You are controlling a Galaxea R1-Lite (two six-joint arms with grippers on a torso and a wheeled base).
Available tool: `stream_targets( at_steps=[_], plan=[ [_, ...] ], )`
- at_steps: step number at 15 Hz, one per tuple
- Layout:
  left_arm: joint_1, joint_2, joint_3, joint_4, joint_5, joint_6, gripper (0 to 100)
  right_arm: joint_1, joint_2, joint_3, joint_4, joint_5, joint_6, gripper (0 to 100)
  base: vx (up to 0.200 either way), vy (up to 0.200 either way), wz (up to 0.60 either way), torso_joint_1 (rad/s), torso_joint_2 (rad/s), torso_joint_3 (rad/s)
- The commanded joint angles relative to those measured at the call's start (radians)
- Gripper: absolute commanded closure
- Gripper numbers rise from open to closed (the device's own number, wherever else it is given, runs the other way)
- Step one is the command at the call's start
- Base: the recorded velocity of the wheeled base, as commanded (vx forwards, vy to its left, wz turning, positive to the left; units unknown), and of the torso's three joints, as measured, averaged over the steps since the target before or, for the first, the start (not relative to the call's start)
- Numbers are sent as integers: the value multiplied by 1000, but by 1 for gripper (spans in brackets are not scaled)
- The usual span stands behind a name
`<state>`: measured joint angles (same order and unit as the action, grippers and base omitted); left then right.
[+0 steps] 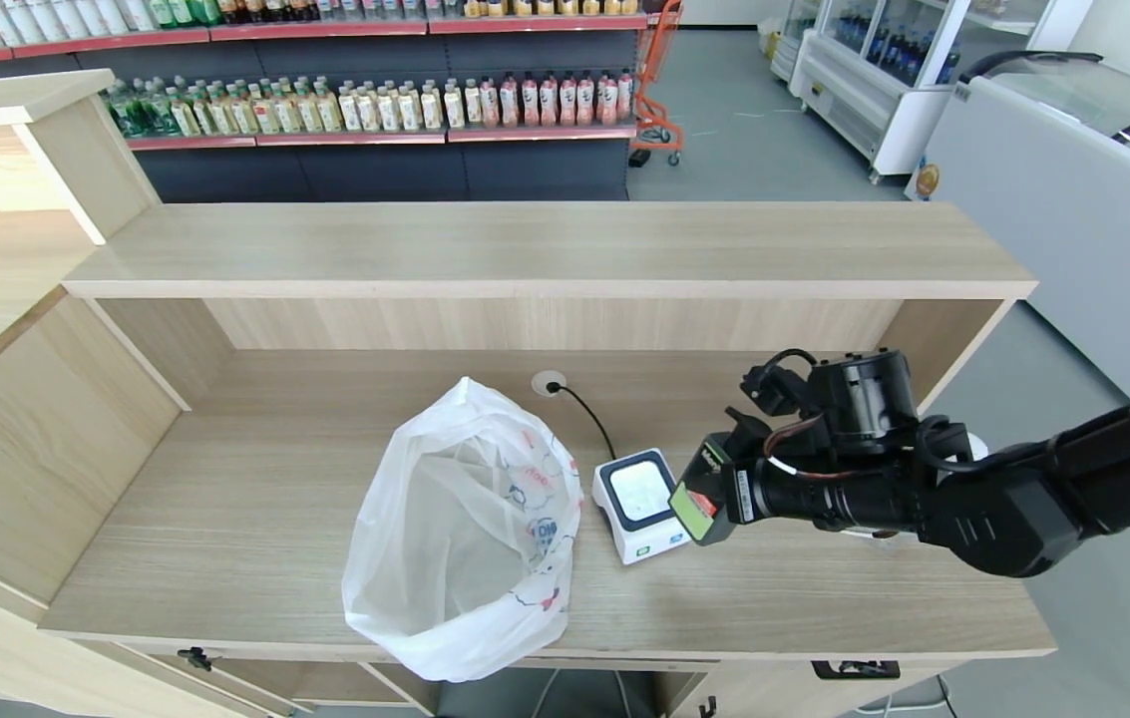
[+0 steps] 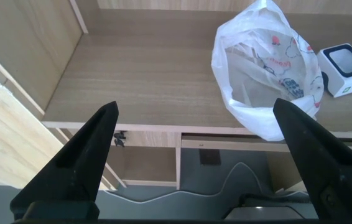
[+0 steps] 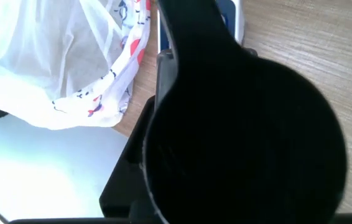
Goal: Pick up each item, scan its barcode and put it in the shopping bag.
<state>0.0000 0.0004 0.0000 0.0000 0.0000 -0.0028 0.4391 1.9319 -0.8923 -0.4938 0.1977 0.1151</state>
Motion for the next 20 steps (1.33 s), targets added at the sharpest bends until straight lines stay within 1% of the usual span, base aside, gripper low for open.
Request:
stream_targets(
  at_steps=[1,4,5,11,15,20],
  plan=[
    [0,0,0,0,0,0,0,7,52,-19,-15,-1,1,100,0,0,0,0,0,0],
    [0,0,0,0,0,0,0,12,67,-36,-15,0,1,100,0,0,0,0,0,0],
    [0,0,0,0,0,0,0,13,98,-73,-17,0,0,100,0,0,0,0,0,0],
    [0,0,0,0,0,0,0,13,159,-138,-20,11,8,100,0,0,0,0,0,0],
    [0,0,0,0,0,0,0,23,205,-163,-88,23,31,100,0,0,0,0,0,0],
    [0,0,0,0,0,0,0,29,249,-200,-97,22,34,100,0,0,0,0,0,0]
  ],
)
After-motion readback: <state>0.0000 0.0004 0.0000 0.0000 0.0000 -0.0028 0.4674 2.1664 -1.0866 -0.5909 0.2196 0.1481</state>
